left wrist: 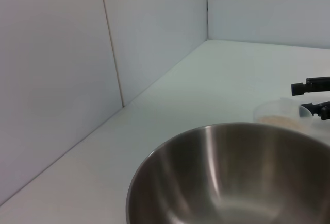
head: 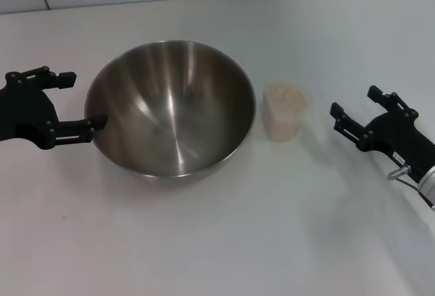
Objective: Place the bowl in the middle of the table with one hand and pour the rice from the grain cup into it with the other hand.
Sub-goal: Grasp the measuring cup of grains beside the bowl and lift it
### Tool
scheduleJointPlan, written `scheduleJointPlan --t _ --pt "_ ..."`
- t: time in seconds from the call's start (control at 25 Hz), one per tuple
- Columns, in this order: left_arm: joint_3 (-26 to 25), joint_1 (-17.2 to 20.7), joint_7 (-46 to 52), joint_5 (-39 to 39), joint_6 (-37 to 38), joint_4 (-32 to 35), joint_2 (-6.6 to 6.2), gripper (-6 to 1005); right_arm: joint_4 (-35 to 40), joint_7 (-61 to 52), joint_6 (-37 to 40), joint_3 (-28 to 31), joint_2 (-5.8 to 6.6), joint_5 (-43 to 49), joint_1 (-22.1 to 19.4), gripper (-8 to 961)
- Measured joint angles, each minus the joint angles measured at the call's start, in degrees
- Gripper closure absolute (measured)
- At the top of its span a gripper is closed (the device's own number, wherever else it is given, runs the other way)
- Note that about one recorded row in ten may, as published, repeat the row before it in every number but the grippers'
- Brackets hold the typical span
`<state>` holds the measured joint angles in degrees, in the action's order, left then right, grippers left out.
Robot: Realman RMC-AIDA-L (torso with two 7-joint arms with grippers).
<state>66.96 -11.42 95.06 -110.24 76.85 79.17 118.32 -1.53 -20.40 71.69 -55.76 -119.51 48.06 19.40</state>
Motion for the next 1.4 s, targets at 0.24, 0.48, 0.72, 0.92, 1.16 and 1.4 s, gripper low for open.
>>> scheduleJointPlan --t 0.24,0.48,0.72,0.92,1.16,1.4 --pt "0.0 -0.4 -0.1 0.1 -0.1 -0.5 -0.07 140 -2.1 0.0 -1.9 -0.2 0.02 0.7 2.7 124" --pt "0.0 -0.5 -0.1 0.1 -0.2 -0.7 -0.05 139 -2.3 -0.1 -2.5 0.0 -0.04 1.5 4.1 133" --pt "0.0 -0.4 -0.1 0.0 -0.2 -1.5 -0.03 140 -2.1 -0.1 -3.1 0.5 -0.07 1.5 5.5 144" --pt "0.0 -0.5 -0.1 -0.1 -0.2 -2.0 -0.08 140 -1.9 -0.1 -3.4 0.5 -0.1 1.3 6.5 153" --pt "0.0 -0.5 -0.1 -0.1 -0.2 -2.0 -0.11 140 -1.9 -0.1 -5.1 0.6 -0.11 1.2 7.6 164" --pt "0.2 -0.8 -0.1 -0.3 -0.1 -2.0 -0.11 140 -1.7 -0.1 -6.3 1.9 -0.11 1.1 8.3 175"
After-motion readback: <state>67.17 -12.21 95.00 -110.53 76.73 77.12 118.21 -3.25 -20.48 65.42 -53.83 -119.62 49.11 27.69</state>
